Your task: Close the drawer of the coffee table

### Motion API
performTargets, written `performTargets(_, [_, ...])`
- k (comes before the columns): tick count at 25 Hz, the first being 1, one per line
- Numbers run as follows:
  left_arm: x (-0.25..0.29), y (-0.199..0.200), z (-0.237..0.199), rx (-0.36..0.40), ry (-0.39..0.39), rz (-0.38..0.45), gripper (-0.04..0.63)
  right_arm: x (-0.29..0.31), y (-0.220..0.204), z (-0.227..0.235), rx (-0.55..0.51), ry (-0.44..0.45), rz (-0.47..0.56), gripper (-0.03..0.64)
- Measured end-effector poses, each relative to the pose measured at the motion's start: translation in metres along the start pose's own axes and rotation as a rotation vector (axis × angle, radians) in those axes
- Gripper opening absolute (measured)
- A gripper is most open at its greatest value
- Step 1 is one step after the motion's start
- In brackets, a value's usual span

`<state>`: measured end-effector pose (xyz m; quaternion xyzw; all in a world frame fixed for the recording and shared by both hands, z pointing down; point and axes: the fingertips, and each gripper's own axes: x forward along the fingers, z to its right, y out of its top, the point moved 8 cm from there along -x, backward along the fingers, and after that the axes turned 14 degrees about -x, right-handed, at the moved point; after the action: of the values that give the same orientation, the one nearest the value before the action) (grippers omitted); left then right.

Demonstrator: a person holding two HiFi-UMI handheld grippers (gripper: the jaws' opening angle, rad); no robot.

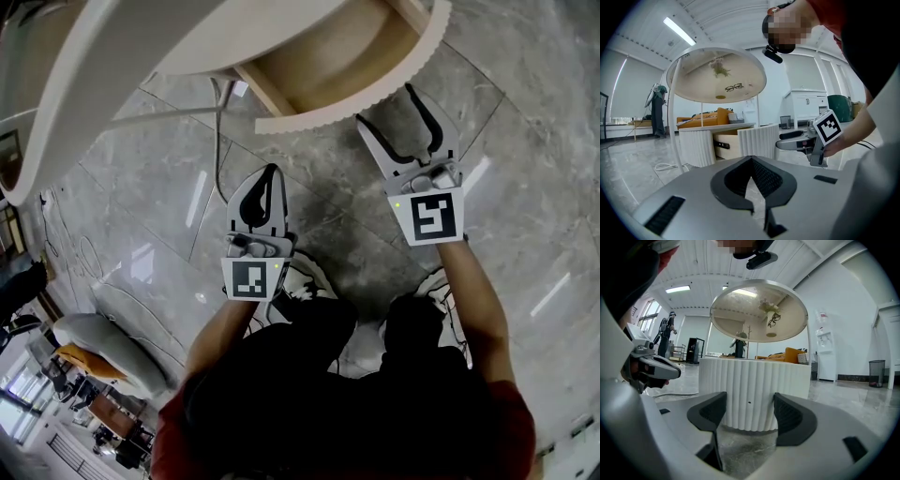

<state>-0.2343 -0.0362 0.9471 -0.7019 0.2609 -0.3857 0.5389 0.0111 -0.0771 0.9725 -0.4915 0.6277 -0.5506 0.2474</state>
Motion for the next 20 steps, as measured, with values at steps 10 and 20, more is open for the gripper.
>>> performTargets(10, [0.006, 0.001, 0.006, -0.022, -0.023, 0.033, 0.011, 0.034, 0.007, 0.004, 0.013, 0.000, 0.006, 0.304])
performTargets(20, [0.008, -0.002, 0.011, -0.002, -0.045, 0.011, 0.011, 0.064, 0.015, 0.006, 0.012, -0.006, 0.035, 0.304])
